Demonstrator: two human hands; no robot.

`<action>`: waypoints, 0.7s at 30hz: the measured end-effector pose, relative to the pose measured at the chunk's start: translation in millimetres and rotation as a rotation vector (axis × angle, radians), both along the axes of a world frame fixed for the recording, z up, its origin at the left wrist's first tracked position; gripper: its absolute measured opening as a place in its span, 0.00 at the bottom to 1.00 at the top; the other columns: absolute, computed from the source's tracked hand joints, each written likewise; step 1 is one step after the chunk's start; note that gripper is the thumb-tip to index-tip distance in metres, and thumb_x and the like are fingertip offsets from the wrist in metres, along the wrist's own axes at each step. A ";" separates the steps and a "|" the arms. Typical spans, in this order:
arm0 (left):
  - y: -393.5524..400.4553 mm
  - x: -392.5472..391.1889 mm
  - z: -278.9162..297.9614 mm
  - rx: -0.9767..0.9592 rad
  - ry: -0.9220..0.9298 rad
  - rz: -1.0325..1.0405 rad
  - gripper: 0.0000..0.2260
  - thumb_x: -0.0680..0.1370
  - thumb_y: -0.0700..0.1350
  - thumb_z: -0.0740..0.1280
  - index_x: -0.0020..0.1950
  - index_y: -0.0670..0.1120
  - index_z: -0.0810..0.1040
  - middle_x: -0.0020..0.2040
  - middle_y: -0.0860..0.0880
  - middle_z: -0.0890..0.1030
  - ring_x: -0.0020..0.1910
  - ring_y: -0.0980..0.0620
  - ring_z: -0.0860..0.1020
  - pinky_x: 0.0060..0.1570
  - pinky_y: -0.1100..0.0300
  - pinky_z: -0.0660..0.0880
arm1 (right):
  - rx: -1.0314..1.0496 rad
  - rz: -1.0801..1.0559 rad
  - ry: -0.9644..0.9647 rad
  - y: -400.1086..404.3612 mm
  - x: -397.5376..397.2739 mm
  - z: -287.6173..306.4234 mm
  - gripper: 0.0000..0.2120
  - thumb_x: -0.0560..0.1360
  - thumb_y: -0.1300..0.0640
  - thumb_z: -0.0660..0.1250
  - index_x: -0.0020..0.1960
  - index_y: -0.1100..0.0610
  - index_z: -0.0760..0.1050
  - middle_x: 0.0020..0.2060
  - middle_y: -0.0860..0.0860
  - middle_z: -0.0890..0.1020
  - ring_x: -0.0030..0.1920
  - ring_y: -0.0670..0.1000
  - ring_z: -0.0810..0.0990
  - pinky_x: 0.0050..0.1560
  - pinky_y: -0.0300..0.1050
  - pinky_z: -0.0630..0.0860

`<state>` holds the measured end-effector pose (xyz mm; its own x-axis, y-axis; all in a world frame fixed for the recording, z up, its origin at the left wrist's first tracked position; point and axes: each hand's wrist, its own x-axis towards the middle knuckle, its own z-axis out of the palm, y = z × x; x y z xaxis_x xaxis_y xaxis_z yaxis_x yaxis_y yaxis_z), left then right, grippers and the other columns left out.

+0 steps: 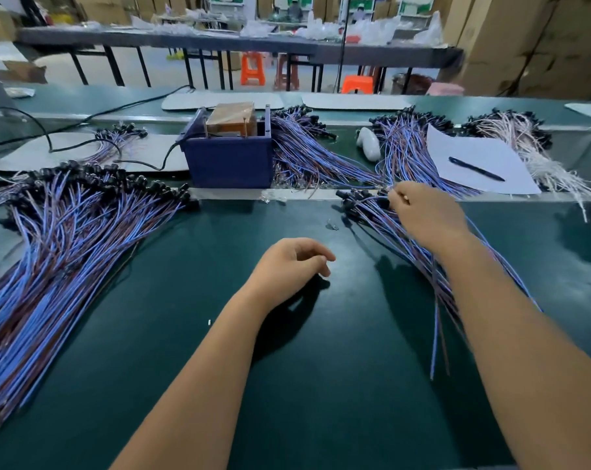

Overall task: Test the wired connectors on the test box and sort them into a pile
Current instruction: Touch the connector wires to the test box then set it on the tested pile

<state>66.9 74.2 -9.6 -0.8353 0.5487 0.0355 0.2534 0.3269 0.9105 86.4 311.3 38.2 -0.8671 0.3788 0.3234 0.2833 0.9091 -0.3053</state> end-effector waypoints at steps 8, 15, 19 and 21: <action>2.0 0.6 -0.3 0.039 -0.009 0.023 0.11 0.78 0.40 0.63 0.45 0.53 0.83 0.38 0.56 0.85 0.39 0.58 0.81 0.48 0.65 0.75 | 0.285 -0.220 -0.152 -25.2 -3.9 -13.5 0.20 0.79 0.47 0.56 0.68 0.54 0.69 0.64 0.59 0.71 0.64 0.60 0.66 0.65 0.55 0.62; -19.7 -20.9 7.9 0.209 0.017 0.347 0.13 0.78 0.35 0.61 0.41 0.48 0.81 0.31 0.50 0.80 0.28 0.54 0.72 0.33 0.61 0.72 | 0.000 0.167 -0.009 -143.5 -32.8 -45.9 0.18 0.77 0.55 0.60 0.66 0.49 0.73 0.62 0.55 0.73 0.63 0.58 0.67 0.59 0.50 0.61; -59.7 -37.2 2.8 -0.063 0.199 0.694 0.11 0.79 0.43 0.60 0.51 0.52 0.81 0.53 0.49 0.81 0.41 0.50 0.75 0.41 0.56 0.69 | -0.010 0.353 -0.022 -181.8 -45.4 -59.1 0.14 0.79 0.57 0.58 0.61 0.49 0.76 0.57 0.54 0.75 0.59 0.58 0.70 0.55 0.50 0.64; -76.0 -43.8 -1.1 -0.297 0.228 0.825 0.13 0.80 0.45 0.60 0.60 0.51 0.80 0.69 0.45 0.71 0.56 0.45 0.72 0.50 0.53 0.69 | -0.039 0.366 -0.025 -183.7 -48.8 -61.9 0.12 0.79 0.55 0.58 0.59 0.49 0.76 0.55 0.52 0.75 0.58 0.57 0.69 0.56 0.50 0.63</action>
<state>23.1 -1.8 -10.7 -0.9573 -0.2083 0.2005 -0.0018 0.6979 0.7162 37.6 127.5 -23.7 -0.9549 0.0540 0.2920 -0.0503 0.9397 -0.3384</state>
